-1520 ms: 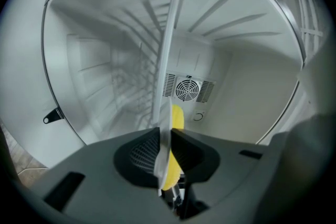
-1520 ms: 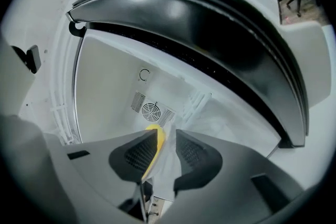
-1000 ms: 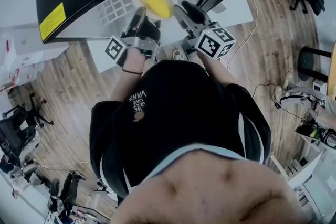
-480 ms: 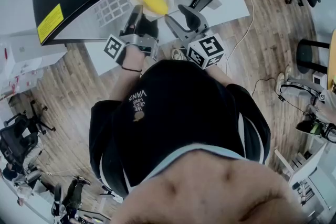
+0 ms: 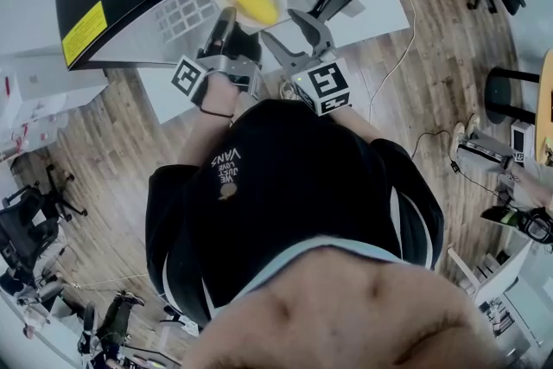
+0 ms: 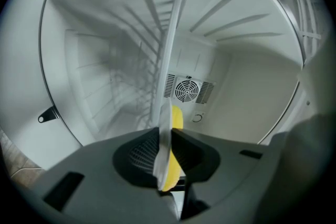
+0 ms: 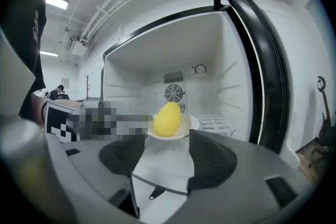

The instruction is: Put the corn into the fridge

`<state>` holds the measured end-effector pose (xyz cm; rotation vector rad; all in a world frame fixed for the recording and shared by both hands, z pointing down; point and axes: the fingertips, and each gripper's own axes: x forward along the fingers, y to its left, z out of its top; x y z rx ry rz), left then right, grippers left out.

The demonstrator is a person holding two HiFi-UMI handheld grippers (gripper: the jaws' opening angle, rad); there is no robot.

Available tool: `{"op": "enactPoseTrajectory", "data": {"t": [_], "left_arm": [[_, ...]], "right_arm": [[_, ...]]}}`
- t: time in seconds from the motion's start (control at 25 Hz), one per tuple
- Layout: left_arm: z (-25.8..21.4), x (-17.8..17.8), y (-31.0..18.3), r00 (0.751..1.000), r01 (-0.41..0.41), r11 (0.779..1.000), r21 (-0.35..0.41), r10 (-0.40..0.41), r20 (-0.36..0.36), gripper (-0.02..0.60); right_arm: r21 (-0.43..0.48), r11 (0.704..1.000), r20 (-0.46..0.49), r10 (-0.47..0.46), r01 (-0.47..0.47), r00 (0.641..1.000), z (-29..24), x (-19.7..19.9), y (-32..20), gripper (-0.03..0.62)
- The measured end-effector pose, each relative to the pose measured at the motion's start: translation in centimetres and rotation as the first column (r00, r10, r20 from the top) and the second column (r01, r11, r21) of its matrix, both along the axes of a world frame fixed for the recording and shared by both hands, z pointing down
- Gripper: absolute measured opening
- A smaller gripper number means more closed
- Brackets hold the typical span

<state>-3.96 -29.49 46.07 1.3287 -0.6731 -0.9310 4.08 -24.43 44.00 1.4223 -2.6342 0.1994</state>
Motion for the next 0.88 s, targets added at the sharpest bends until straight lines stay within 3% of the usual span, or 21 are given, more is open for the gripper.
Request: {"op": "enactPoseTrajectory", "data": {"t": [0.2, 0.88], "left_arm": [[-0.3, -0.3, 0.1, 1.0, -0.005, 1.0, 0.008, 0.005, 0.007, 0.054], [-0.2, -0.3, -0.1, 1.0, -0.006, 0.999, 0.042, 0.006, 0.002, 0.054]], "right_arm": [[-0.015, 1.0, -0.036, 0.02, -0.02, 0.999, 0.6, -0.2, -0.3, 0.255], [-0.023, 1.0, -0.032, 0.008, -0.008, 0.999, 0.7, -0.2, -1.2, 0.258]]}}
